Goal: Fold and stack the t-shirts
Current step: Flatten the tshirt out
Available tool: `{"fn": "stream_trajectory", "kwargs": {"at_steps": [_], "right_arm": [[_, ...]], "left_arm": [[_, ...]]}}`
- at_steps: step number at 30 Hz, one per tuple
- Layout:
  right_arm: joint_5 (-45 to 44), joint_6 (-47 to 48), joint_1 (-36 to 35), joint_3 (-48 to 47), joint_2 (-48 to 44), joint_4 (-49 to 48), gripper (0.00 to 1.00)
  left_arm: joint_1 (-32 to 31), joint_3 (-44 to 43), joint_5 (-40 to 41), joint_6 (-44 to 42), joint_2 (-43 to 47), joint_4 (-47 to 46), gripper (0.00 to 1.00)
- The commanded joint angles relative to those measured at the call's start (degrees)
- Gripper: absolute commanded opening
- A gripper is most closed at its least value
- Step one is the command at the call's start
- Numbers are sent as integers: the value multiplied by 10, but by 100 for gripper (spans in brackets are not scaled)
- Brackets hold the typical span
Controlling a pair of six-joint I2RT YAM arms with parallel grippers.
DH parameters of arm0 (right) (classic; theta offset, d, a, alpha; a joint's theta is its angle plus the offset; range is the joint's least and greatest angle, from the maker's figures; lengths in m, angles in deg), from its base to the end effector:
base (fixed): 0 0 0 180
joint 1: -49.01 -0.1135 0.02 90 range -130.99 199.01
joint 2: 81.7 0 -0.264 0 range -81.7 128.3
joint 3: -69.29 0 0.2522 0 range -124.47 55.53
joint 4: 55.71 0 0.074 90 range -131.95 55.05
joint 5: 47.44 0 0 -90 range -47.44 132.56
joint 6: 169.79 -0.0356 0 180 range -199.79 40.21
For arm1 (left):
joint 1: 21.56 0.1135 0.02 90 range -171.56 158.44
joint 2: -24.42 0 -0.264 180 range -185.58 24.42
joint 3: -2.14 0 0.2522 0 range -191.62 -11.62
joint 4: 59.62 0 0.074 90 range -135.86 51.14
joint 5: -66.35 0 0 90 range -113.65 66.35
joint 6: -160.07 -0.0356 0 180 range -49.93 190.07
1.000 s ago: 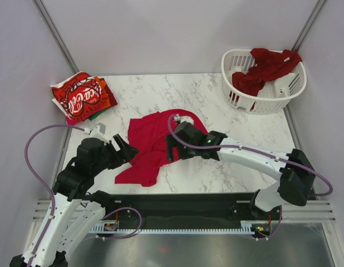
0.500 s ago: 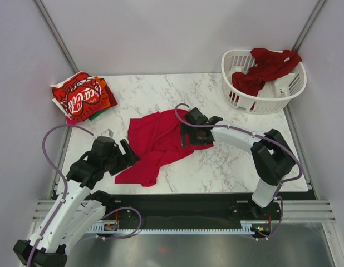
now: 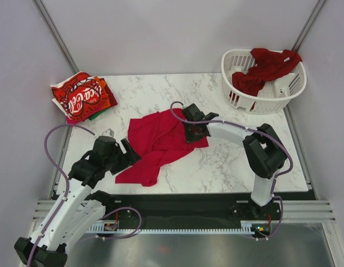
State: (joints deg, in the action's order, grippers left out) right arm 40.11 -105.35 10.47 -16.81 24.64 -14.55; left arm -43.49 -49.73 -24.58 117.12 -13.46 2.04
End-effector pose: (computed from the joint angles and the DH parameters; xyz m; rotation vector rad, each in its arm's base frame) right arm 0.3008 0.2377 0.1834 -0.2883 2.6635 0.3138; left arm 0.1205 -0.0491 0.2555 -0.5325 2.4259 -0.5611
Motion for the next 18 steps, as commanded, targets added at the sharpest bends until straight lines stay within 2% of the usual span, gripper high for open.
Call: {"fn": "stream_trajectory", "kwargs": {"at_steps": [1, 8, 9, 10, 11, 12, 13, 15, 16, 18], "right_arm": [[-1, 24, 34, -38, -10, -4, 0], [-94, 86, 90, -225, -78, 150, 0], [-105, 86, 100, -235, -83, 159, 3], [-139, 81, 109, -236, -90, 166, 11], [-144, 68, 125, -229, -103, 172, 19], [-141, 67, 131, -215, -110, 169, 20], [-135, 66, 131, -179, -114, 171, 19], [-66, 57, 130, -133, -119, 163, 13], [-42, 54, 130, -79, -120, 156, 3], [-4, 37, 118, -17, -140, 124, 0]], "left_arm": [[0, 1, 8, 18, 4, -19, 86], [0, 3, 8, 19, 3, -23, 85], [0, 2, 8, 19, 3, -22, 85], [0, 3, 8, 18, 3, -23, 85], [0, 2, 8, 18, 3, -22, 85], [0, 2, 8, 18, 4, -22, 85], [0, 1, 8, 17, 4, -22, 85], [0, -1, 8, 16, 1, -24, 85], [0, -5, 23, 15, -2, -24, 85], [0, -11, 33, 9, -12, -30, 85]]}}
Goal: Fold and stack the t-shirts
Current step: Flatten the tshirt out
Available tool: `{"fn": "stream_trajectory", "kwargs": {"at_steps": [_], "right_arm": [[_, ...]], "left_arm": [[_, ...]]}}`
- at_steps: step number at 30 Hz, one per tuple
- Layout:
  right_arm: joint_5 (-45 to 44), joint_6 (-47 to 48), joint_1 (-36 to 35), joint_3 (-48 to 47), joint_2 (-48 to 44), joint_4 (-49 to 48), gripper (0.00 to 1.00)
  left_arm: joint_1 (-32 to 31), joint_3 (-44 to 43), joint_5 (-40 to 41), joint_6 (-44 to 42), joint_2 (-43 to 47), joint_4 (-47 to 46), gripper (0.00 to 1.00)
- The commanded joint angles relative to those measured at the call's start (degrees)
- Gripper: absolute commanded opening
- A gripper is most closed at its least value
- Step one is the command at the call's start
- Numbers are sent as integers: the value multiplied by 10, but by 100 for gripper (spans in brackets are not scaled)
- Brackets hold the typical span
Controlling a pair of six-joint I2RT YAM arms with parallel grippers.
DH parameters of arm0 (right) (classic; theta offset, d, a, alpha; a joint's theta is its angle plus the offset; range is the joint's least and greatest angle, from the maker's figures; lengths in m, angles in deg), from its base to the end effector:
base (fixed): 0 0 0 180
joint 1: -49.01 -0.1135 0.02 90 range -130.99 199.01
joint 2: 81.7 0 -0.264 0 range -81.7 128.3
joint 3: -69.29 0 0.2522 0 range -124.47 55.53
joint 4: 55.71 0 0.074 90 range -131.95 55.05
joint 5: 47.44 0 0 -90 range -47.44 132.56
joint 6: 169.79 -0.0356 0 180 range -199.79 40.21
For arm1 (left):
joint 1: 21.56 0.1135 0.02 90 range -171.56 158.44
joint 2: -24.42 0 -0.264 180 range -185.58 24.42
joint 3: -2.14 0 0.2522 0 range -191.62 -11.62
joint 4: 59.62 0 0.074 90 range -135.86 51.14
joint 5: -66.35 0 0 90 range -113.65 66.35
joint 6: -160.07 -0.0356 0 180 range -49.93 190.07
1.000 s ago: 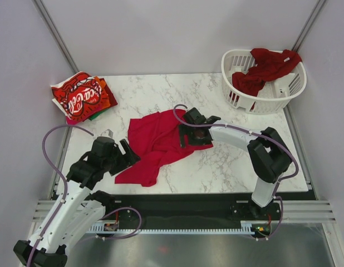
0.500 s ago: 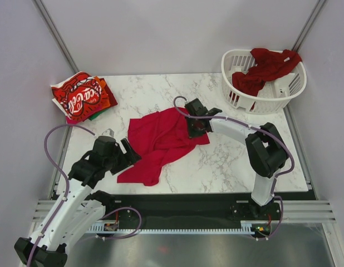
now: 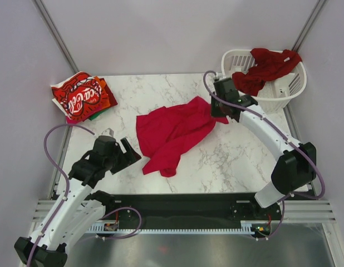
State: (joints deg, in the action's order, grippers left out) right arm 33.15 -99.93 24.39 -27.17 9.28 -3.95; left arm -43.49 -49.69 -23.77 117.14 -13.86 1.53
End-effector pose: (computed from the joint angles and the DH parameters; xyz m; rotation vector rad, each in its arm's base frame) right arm 0.3215 0.1409 0.3227 -0.0144 2.3720 0.1817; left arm 0.1223 -0.0493 0.2552 -0.5383 2.4188 -0.5465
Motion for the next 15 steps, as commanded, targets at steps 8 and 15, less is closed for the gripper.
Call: {"fn": "stream_trajectory", "kwargs": {"at_steps": [8, 15], "right_arm": [[72, -74, -78, 298, -133, 23, 0], [64, -129, -97, 359, -259, 63, 75]], "left_arm": [[0, -97, 64, -51, -143, -80, 85], [1, -188, 82, -69, -351, -192, 72]]}}
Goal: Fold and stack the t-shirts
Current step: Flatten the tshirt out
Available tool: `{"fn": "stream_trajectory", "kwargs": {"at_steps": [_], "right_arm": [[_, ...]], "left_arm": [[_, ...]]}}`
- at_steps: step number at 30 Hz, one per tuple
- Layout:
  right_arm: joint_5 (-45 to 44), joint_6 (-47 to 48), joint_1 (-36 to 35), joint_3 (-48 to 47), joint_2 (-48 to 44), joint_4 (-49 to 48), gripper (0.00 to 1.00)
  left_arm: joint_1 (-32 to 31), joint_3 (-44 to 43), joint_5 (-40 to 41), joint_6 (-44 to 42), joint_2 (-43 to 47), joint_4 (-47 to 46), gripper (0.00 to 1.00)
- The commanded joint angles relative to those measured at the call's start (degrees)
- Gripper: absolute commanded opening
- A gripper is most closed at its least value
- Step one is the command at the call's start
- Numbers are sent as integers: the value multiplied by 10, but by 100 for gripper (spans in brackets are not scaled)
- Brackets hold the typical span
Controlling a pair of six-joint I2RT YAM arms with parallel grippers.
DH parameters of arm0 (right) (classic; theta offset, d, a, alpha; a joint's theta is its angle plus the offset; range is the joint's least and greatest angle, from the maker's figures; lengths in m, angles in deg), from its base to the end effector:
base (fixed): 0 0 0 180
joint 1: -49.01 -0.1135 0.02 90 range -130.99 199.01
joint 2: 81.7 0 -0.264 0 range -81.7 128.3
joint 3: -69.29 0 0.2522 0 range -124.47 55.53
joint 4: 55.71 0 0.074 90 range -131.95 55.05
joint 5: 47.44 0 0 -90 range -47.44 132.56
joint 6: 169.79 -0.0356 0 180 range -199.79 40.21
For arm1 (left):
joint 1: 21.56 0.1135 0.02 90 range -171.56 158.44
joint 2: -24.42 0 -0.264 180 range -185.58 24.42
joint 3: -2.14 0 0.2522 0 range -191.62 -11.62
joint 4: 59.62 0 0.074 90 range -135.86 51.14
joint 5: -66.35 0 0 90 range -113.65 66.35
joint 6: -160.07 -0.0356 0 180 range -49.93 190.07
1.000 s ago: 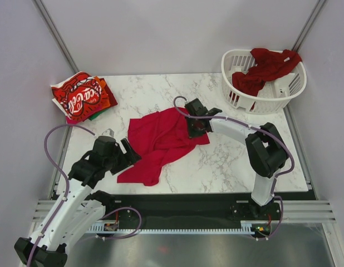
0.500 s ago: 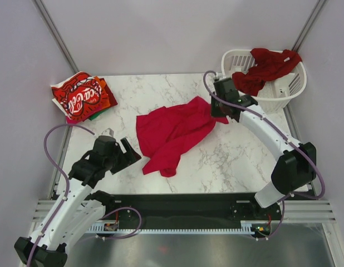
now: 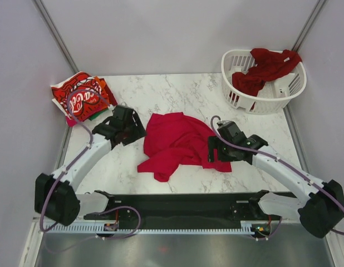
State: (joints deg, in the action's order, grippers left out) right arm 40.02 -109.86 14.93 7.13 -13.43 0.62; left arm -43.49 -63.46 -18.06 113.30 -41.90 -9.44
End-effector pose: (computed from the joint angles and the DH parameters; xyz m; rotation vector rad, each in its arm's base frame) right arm 0.1862 0.1241 0.2348 -0.0796 2.6940 0.3004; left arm 0.2194 -0.0846 0.2672 -0.5027 2.4397 -0.3738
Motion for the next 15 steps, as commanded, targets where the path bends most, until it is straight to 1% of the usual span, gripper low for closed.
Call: {"fn": "stream_trajectory", "kwargs": {"at_steps": [1, 2, 3, 5, 6, 7, 9, 10, 13, 15], "right_arm": [[-11, -32, -3, 19, -37, 19, 96], [-16, -32, -3, 18, -42, 22, 98], [-18, -38, -2, 18, -44, 20, 98], [-23, -42, -3, 16, -52, 16, 98], [-25, -46, -2, 14, -56, 15, 98], [-29, -47, -2, 9, -60, 14, 98], [-41, -47, -3, 4, -68, 18, 98], [-46, -47, -3, 2, -71, 19, 98], [-54, -44, -3, 1, -76, 24, 98], [-61, -41, -3, 2, -75, 27, 98]], "left_arm": [[1, -88, 8, -35, -104, -90, 69], [1, -106, -1, -38, -133, -112, 67], [1, -123, -9, -47, -191, -120, 63], [3, -178, -14, -57, -245, -135, 58], [5, -196, -14, -66, -298, -137, 55], [7, -230, -15, -69, -320, -139, 54], [12, -258, -18, -75, -362, -143, 53], [13, -279, -21, -78, -398, -143, 53], [18, -307, -22, -85, -443, -142, 52], [21, -311, -20, -85, -453, -143, 52]]}}
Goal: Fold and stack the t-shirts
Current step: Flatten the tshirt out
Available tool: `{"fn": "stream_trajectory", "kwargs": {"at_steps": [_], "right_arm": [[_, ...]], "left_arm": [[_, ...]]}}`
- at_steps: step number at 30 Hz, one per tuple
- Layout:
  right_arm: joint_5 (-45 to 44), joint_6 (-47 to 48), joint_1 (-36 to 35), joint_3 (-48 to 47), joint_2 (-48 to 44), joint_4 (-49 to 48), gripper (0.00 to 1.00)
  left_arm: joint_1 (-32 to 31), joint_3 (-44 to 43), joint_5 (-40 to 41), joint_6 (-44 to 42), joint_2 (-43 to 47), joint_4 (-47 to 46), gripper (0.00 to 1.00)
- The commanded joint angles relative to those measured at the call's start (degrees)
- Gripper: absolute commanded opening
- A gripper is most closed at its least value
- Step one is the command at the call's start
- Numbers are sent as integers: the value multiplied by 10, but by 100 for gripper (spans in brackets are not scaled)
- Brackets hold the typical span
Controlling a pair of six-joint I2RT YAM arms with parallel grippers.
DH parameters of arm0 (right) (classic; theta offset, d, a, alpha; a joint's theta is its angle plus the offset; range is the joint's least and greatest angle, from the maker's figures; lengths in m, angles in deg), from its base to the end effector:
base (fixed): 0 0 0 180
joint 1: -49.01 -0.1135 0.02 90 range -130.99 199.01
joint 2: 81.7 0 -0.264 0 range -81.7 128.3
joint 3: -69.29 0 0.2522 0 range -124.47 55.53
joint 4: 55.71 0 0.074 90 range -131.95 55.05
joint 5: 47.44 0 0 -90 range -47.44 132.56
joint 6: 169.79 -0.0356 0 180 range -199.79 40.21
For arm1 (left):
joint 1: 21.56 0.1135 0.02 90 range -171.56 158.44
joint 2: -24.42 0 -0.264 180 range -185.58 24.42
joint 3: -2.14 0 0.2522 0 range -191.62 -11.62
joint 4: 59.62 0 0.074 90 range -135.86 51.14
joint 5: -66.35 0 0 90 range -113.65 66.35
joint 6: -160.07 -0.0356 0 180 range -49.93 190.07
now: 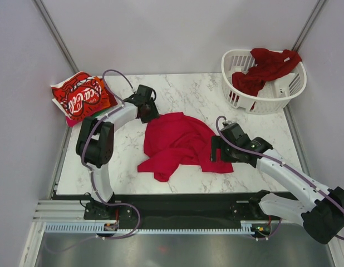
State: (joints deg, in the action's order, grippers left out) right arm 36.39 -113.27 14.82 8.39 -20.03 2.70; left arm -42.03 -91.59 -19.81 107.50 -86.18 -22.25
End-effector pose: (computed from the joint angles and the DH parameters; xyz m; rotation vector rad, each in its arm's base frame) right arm 0.1700 0.1109 0.2485 0.0227 2.6222 0.2850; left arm 0.3927 -0.1440 0.1986 -0.4026 2.5134 -0.3228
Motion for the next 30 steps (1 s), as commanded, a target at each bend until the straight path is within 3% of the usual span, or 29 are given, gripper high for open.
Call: {"fn": "stream_trajectory", "kwargs": {"at_steps": [1, 18, 30], "right_arm": [[-24, -7, -2, -10, -8, 8, 98], [-45, 17, -1, -25, 31, 7, 98], [-47, 23, -2, -24, 35, 4, 98]], "left_arm": [[7, -32, 3, -26, -12, -16, 52], [16, -40, -4, -21, -57, -11, 48], [16, -34, 40, -33, -48, 1, 52]]}}
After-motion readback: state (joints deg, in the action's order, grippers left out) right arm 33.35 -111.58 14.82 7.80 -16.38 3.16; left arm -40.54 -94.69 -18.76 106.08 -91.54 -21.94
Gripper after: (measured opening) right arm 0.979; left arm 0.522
